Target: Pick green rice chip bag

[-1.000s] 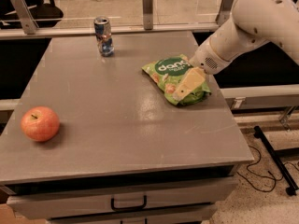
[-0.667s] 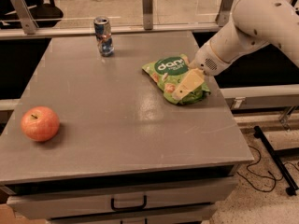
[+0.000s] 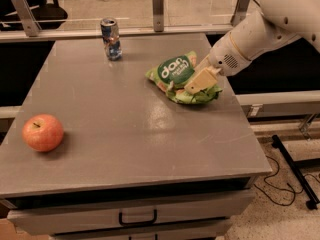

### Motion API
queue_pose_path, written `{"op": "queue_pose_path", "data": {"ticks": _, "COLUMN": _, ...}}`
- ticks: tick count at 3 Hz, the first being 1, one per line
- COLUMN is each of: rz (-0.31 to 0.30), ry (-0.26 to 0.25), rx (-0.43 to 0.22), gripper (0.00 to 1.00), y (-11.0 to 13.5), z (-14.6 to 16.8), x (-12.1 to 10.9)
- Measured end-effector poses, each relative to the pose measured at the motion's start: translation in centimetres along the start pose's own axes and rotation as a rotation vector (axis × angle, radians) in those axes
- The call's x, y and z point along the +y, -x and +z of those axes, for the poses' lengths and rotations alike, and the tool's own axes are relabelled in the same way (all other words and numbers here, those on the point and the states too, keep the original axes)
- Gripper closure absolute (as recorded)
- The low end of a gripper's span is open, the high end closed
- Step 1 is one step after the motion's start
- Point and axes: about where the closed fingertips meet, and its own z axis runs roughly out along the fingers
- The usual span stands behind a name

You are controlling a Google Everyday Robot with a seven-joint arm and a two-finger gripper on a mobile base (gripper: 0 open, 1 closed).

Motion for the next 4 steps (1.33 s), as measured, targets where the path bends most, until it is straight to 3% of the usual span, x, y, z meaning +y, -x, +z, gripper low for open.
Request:
{"op": "queue_pose_path", "data": {"ticks": 1, "rz": -0.085, "ry": 0.062, "rx": -0.065, "gripper": 1.00, "y": 2.4, "z": -2.1, "x": 2.6}}
{"op": "queue_pose_path", "data": {"ticks": 2, "rz": -0.142, "ry": 0.094, "rx": -0.125, "gripper": 1.00, "y": 4.1, "z": -4.5, "x": 4.0}}
{"op": "queue_pose_path", "data": {"ticks": 3, "rz": -0.159, "ry": 0.095, "rx": -0.204, "gripper": 1.00, "y": 5.4, "z": -7.3, "x": 3.8}}
{"op": "queue_pose_path", "data": {"ticks": 4, "rz": -0.163, "ry": 0.091, "rx": -0.213, "gripper": 1.00, "y": 5.8, "z": -7.7, "x": 3.8}}
